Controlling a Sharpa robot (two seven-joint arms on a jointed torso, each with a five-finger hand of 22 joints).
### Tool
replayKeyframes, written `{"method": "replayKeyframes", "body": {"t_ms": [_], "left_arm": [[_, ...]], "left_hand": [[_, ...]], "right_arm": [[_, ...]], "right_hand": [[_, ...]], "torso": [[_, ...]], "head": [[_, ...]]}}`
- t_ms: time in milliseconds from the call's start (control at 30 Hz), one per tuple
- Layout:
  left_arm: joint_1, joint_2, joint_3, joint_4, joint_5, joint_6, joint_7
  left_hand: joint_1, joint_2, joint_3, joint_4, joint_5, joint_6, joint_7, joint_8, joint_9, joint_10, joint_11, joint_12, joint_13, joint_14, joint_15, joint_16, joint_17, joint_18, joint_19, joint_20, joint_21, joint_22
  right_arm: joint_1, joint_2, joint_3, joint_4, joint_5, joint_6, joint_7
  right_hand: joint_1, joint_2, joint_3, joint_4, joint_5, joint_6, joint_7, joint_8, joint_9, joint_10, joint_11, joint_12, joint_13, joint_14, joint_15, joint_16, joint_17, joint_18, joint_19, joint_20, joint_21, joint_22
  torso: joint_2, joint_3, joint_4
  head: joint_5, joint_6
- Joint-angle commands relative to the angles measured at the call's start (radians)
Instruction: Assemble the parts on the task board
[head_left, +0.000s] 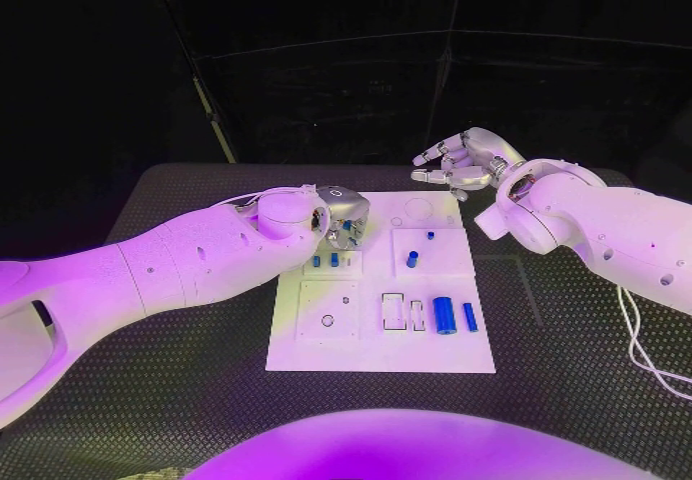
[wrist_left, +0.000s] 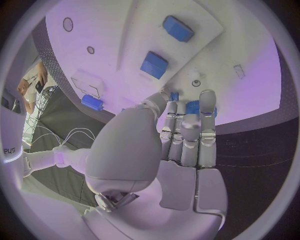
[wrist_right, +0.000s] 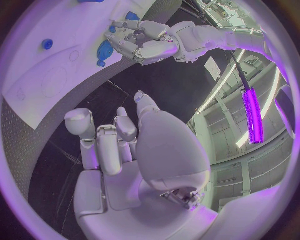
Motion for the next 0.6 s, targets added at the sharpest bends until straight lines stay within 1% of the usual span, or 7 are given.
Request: {"method": "replayKeyframes", "body": {"t_ms": [33,233,333,500,600], "left_arm": [[-0.009,-0.003,-0.008,-0.007,-0.011,0.07,-0.021],[-0.009,-0.004,-0.009,-0.005,-0.011,0.088,-0.012],[-0.009,-0.007,-0.01,-0.002,-0.011,0.099,-0.012],[-0.009,-0.011,-0.013,0.001,-0.011,0.105,-0.01],[-0.009,-0.011,-0.016,0.002,-0.011,0.103,-0.007]], "left_hand": [[0.014,0.006,0.001,0.004,0.001,0.003,-0.01,-0.002,0.001,0.012,-0.008,0.006,0.003,0.0,-0.01,-0.002,0.0,0.008,0.008,-0.003,0.006,0.003],[0.034,0.012,0.014,0.002,0.001,0.015,-0.02,0.0,0.003,0.022,-0.019,0.003,-0.002,0.0,-0.025,-0.004,-0.006,0.009,0.01,-0.015,0.006,0.005],[0.053,0.013,0.024,-0.006,0.001,0.017,-0.024,-0.001,0.003,0.024,-0.023,-0.004,-0.007,-0.001,-0.034,-0.007,-0.01,0.009,0.011,-0.022,0.005,0.006],[0.072,0.011,0.038,-0.014,0.001,0.016,-0.023,-0.005,0.002,0.03,-0.024,-0.015,-0.015,-0.002,-0.04,-0.009,-0.014,0.008,0.011,-0.03,0.004,0.009],[0.077,0.01,0.043,-0.015,0.001,0.014,-0.023,-0.008,0.001,0.034,-0.024,-0.02,-0.019,-0.002,-0.041,-0.01,-0.015,0.007,0.011,-0.033,0.005,0.011]], "right_arm": [[0.002,0.001,0.001,0.001,0.003,0.005,0.004],[0.002,0.001,0.001,0.001,0.003,0.006,0.004],[0.002,0.001,0.001,0.001,0.003,0.006,0.004],[0.002,0.002,0.001,0.0,0.003,0.006,0.004],[0.002,0.002,0.0,-0.001,0.003,0.006,0.005]], "right_hand": [[-0.004,0.007,-0.007,0.001,-0.006,0.005,-0.002,0.004,-0.001,0.005,-0.004,0.004,0.001,0.054,-0.006,-0.002,0.035,0.01,0.002,-0.004,-0.003,0.001],[-0.004,0.007,-0.007,0.001,-0.006,0.005,-0.002,0.004,-0.001,0.005,-0.004,0.004,0.001,0.054,-0.006,-0.002,0.035,0.01,0.002,-0.004,-0.003,0.001],[-0.004,0.007,-0.007,0.001,-0.006,0.005,-0.002,0.004,-0.001,0.005,-0.004,0.004,0.001,0.054,-0.006,-0.002,0.035,0.01,0.002,-0.004,-0.003,0.001],[-0.004,0.007,-0.007,0.001,-0.006,0.005,-0.002,0.004,-0.001,0.005,-0.004,0.004,0.001,0.054,-0.006,-0.002,0.035,0.01,0.002,-0.004,-0.003,0.001],[-0.004,0.007,-0.007,0.001,-0.006,0.005,-0.003,0.005,-0.001,0.006,-0.004,0.004,0.002,0.055,-0.006,-0.001,0.037,0.009,0.003,-0.004,-0.002,0.003]], "torso": [[0.001,0.0009,-0.0003],[0.0,0.0011,-0.0009],[0.0,0.0007,-0.0009],[-0.001,0.0003,0.0005],[0.0,0.0005,0.0]], "head": [[0.001,0.0],[0.0,-0.002],[-0.001,-0.002],[-0.002,-0.003],[-0.001,-0.003]]}}
